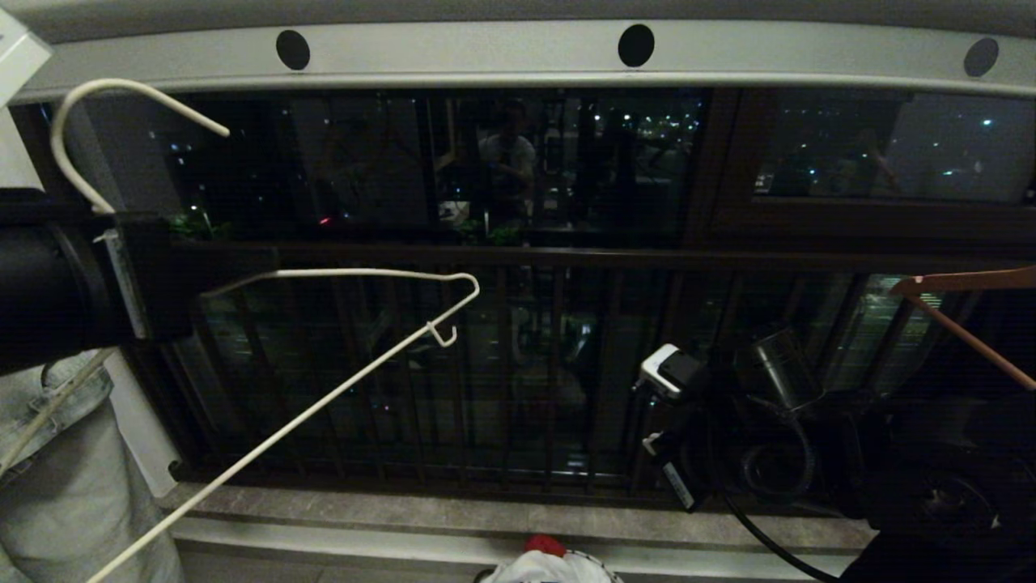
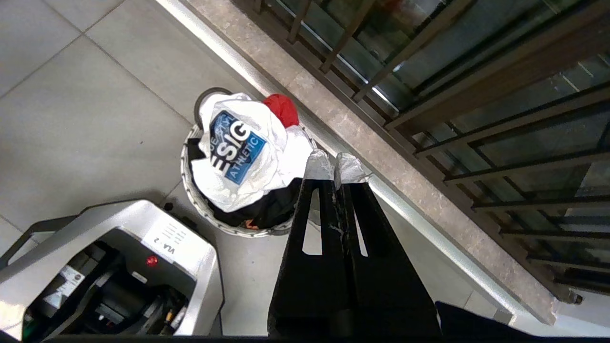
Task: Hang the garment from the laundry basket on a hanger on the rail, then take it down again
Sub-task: Hang the clothes rack on the clothesline
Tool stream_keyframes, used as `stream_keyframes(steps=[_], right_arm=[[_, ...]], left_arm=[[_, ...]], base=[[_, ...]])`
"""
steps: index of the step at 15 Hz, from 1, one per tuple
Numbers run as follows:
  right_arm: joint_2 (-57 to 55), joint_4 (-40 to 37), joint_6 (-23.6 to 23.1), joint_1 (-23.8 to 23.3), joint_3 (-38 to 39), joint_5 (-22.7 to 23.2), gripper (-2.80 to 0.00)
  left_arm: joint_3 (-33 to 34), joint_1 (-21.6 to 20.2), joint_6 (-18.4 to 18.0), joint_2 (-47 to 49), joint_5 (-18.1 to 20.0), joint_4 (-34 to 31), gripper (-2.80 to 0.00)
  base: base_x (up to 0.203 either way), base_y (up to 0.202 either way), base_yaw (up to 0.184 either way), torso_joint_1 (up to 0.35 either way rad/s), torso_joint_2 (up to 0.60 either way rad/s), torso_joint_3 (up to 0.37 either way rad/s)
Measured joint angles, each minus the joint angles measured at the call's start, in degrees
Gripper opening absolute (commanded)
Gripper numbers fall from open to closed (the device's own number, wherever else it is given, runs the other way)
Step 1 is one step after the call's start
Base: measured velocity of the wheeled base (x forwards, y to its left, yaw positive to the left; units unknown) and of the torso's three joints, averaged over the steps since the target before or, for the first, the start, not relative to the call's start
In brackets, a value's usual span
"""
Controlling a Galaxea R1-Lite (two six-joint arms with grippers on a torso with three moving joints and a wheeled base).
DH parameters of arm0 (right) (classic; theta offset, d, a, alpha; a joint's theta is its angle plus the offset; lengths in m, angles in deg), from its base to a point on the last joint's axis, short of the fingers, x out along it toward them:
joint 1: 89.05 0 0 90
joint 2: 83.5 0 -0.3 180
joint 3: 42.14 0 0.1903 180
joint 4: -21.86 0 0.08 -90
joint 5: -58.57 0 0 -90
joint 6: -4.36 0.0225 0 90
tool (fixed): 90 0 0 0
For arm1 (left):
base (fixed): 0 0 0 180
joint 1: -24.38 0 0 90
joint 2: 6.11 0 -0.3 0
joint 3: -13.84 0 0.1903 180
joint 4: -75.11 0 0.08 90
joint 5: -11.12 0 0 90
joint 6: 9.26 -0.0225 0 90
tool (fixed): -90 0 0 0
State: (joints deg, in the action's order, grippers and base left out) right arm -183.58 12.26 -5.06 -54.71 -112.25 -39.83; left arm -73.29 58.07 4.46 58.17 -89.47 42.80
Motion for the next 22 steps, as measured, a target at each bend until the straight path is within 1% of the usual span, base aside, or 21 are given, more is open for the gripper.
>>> stream_keyframes(steps=[3, 5, 6, 11, 15, 19, 22], right_arm=[[-0.02, 0.02, -0.07, 0.05, 0.04, -0.06, -2.80], [-0.11, -0.05, -0.07, 0.02, 0.17, -0.15, -2.80], [-0.16, -0.06, -0.07, 0.05, 0.19, -0.15, -2.80], [-0.19, 0.00, -0.08, -0.02, 0.23, -0.15, -2.80], [-0.68, 0.35, 0.06, 0.00, 0.17, -0.26, -2.80], [-0.82, 0.37, 0.11, -0.22, 0.01, -0.26, -2.80], [-0.68, 0.45, 0.10, -0.24, 0.12, -0.26, -2.80]], left_arm=[[-5.03, -0.04, -1.59, 3.21, -1.98, 0.09, -2.80], [-8.05, -0.09, -2.11, 5.44, -4.40, 0.10, -2.80], [-9.62, -0.11, -2.48, 6.43, -4.96, 0.13, -2.80], [-15.00, -0.15, -4.08, 10.81, -5.15, 0.11, -2.80], [-17.62, -0.64, -4.14, 14.12, -5.19, 0.09, -2.80], [-18.76, -1.41, -5.29, 16.40, -5.20, 0.09, -2.80], [-18.99, -1.88, -5.38, 17.31, -5.20, 0.10, -2.80]], base=[[0.000, 0.000, 0.000, 0.000, 0.00, 0.000], [0.000, 0.000, 0.000, 0.000, 0.00, 0.000], [0.000, 0.000, 0.000, 0.000, 0.00, 0.000], [0.000, 0.000, 0.000, 0.000, 0.00, 0.000], [0.000, 0.000, 0.000, 0.000, 0.00, 0.000], [0.000, 0.000, 0.000, 0.000, 0.00, 0.000], [0.000, 0.000, 0.000, 0.000, 0.00, 0.000]])
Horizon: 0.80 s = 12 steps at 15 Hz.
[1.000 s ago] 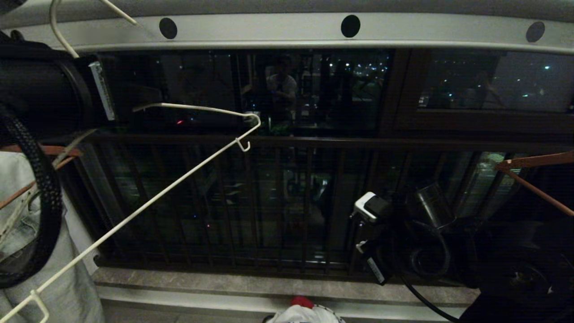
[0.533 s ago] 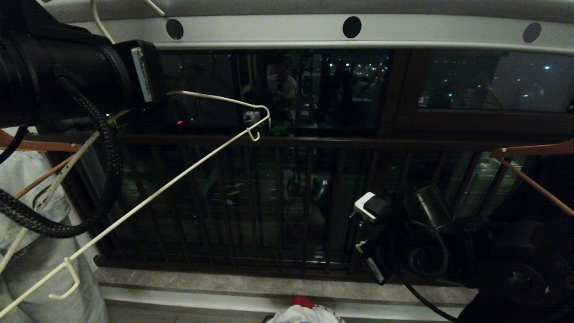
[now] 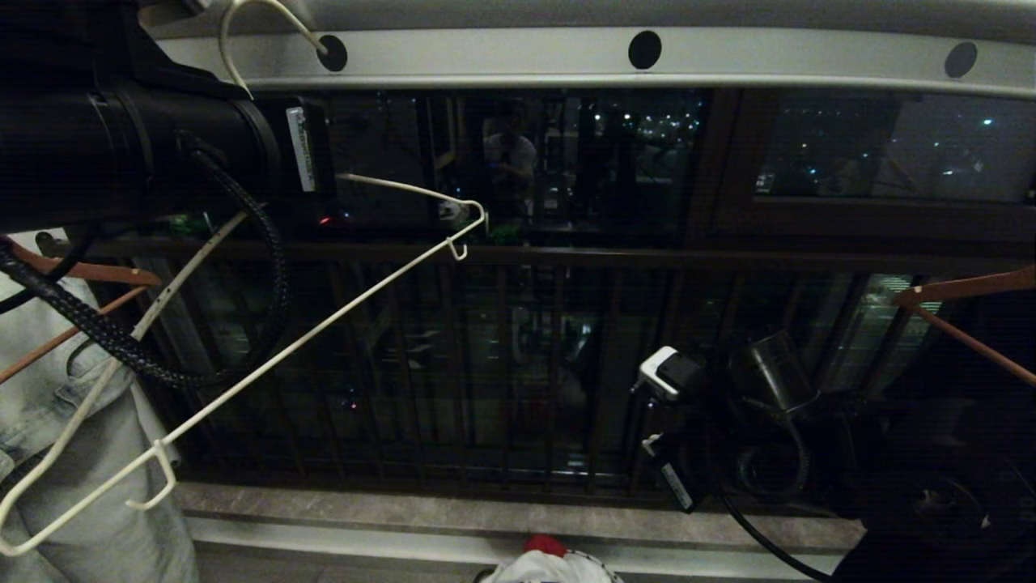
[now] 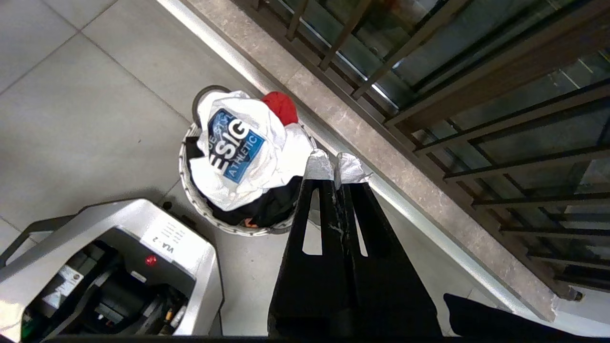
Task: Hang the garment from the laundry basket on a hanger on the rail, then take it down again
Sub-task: Hang the clothes rack on the clothesline
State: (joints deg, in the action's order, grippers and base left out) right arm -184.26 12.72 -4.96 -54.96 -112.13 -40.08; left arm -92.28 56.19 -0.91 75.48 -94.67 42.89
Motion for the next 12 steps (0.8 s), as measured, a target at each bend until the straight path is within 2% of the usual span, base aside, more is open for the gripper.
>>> stream_keyframes(steps=[12], right_arm=[[0.24, 0.01, -0.17, -0.11, 0.13, 0.00, -2.80]], left_arm=[[0.12, -0.09, -1.01, 3.25, -0.02, 0.01, -2.80]], base=[[0.000, 0.000, 0.000, 0.000, 0.00, 0.000]])
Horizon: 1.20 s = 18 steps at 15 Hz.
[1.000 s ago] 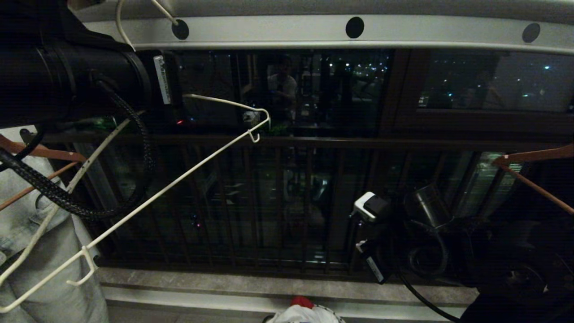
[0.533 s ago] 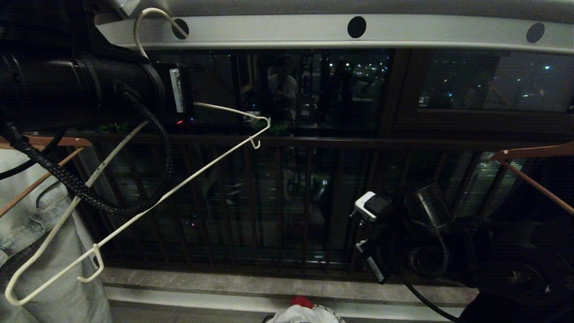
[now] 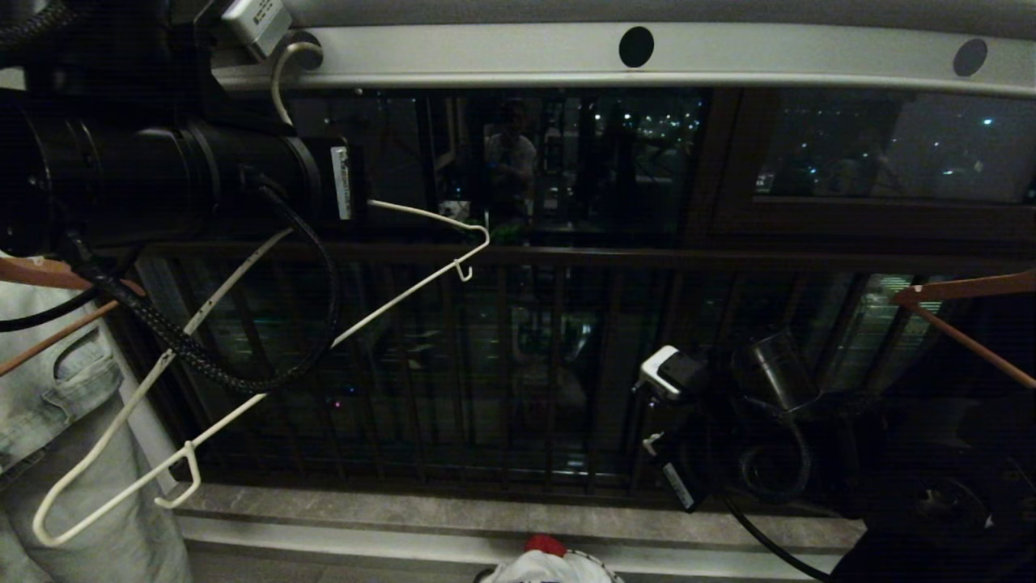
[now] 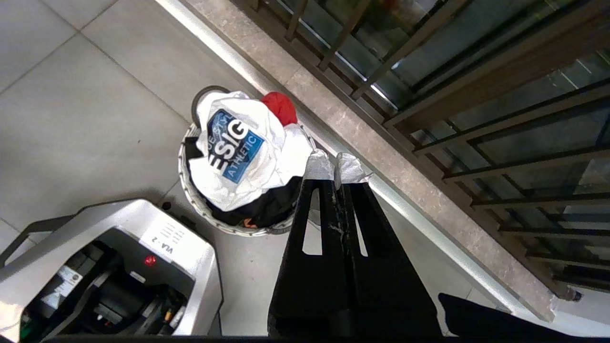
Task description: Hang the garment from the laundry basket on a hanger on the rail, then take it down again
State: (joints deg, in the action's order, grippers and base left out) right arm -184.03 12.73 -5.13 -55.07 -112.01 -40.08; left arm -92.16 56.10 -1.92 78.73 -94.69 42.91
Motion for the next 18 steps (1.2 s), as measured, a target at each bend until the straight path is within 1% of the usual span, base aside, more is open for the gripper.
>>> stream_keyframes(steps=[1, 5, 7, 8, 11, 13, 14, 15, 18], right_arm=[[0.07, 0.00, 0.00, 0.00, 0.14, 0.00, -2.80], [0.58, 0.00, -0.45, 0.02, 0.62, 0.00, -2.80], [1.44, -0.01, -2.33, 0.05, 1.40, 0.00, -2.80], [1.91, 0.00, -2.55, 0.07, 1.76, 0.01, -2.80], [2.60, 0.00, -2.66, 0.00, 2.13, 0.01, -2.80], [3.19, 0.00, -2.85, -0.99, 2.13, 0.01, -2.80], [3.56, 0.00, -2.99, -1.24, 2.13, 0.00, -2.80], [4.01, 0.00, -3.05, -1.39, 2.13, 0.00, -2.80], [7.43, -0.37, -2.88, -2.45, 2.41, 0.20, -2.80]], left_arm=[[0.05, 0.00, -0.17, -0.02, -0.06, 0.00, 0.00], [0.43, 0.00, -0.36, -0.43, -0.12, -0.04, 0.00], [1.68, 0.02, -0.46, -1.49, -0.23, -0.06, 0.00], [2.42, -0.02, -0.50, -2.49, -0.23, -0.06, 0.00], [4.41, -0.13, -0.59, -7.44, -0.17, -0.59, 0.00], [7.66, -0.16, -1.13, -11.77, -0.20, -1.52, 0.00], [9.34, -0.21, -1.40, -14.32, -0.26, -2.20, -0.13], [10.73, -0.34, -1.54, -17.01, -0.37, -3.26, -2.80], [14.01, -1.24, -1.50, -24.45, -0.28, -5.99, -2.80]], base=[[0.000, 0.000, 0.000, 0.000, 0.00, 0.000], [0.000, 0.000, 0.000, 0.000, 0.00, 0.000], [0.000, 0.000, 0.000, 0.000, 0.00, 0.000], [0.000, 0.000, 0.000, 0.000, 0.00, 0.000], [0.000, 0.000, 0.000, 0.000, 0.00, 0.000], [0.000, 0.000, 0.000, 0.000, 0.00, 0.000], [0.000, 0.000, 0.000, 0.000, 0.00, 0.000], [0.000, 0.000, 0.000, 0.000, 0.00, 0.000], [0.000, 0.000, 0.000, 0.000, 0.00, 0.000]])
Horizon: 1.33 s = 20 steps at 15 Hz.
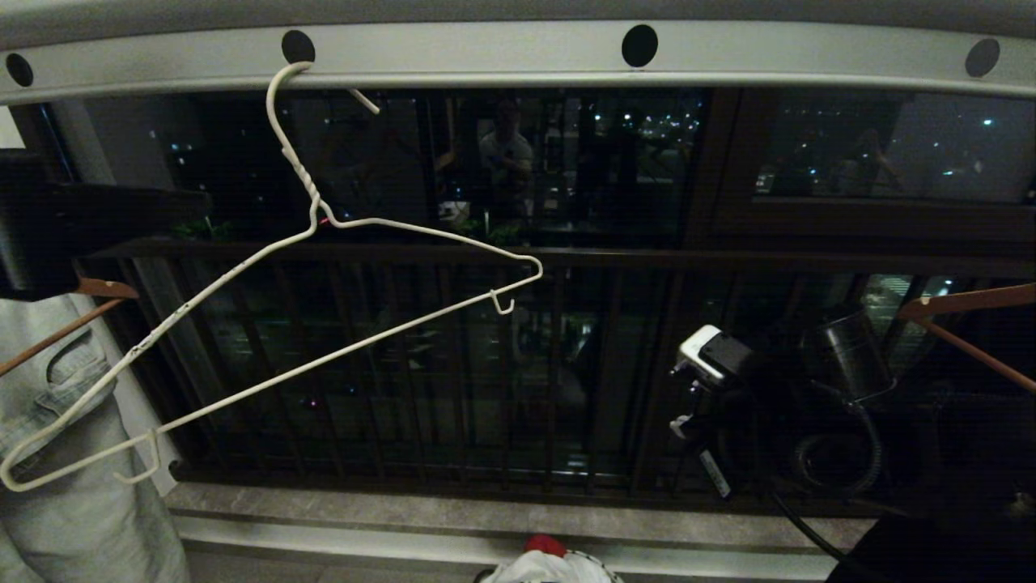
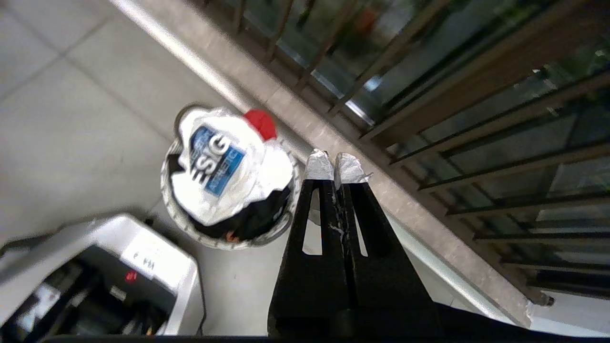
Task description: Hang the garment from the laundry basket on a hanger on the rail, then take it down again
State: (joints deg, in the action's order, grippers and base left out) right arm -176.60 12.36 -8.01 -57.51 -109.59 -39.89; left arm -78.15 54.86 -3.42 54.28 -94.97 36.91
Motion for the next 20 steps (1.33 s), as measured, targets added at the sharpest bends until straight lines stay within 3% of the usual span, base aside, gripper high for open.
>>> stream_keyframes(steps=[6, 8, 12, 14, 17, 20], right_arm=[[14.75, -0.78, 0.55, -2.00, 3.92, -0.16, -2.80], [22.34, -1.61, 1.08, -3.27, 5.79, -0.60, -2.80], [40.31, -7.78, 4.03, -7.44, 8.07, -1.32, -2.80], [49.59, -12.32, 6.31, -11.07, 8.42, -2.01, -2.80], [60.82, -21.67, 8.44, -16.86, 6.64, -9.50, -2.80], [66.01, -29.78, 8.77, -19.38, 1.67, -18.30, -2.80]], left_arm=[[8.86, -5.54, 0.14, -11.25, -0.05, 0.50, -2.80], [11.20, -9.05, 1.01, -14.14, -0.09, 2.23, -2.80], [14.75, -20.06, 4.15, -20.82, 0.06, 4.42, -2.80], [17.28, -22.81, 4.98, -25.76, 0.16, 4.70, -2.80], [23.40, -25.85, 5.35, -33.86, 0.30, 4.80, -2.80], [28.18, -30.48, 6.17, -39.70, 0.55, 4.80, -2.80]], base=[[0.000, 0.000, 0.000, 0.000, 0.00, 0.000], [0.000, 0.000, 0.000, 0.000, 0.00, 0.000], [0.000, 0.000, 0.000, 0.000, 0.00, 0.000], [0.000, 0.000, 0.000, 0.000, 0.00, 0.000], [0.000, 0.000, 0.000, 0.000, 0.00, 0.000], [0.000, 0.000, 0.000, 0.000, 0.00, 0.000]])
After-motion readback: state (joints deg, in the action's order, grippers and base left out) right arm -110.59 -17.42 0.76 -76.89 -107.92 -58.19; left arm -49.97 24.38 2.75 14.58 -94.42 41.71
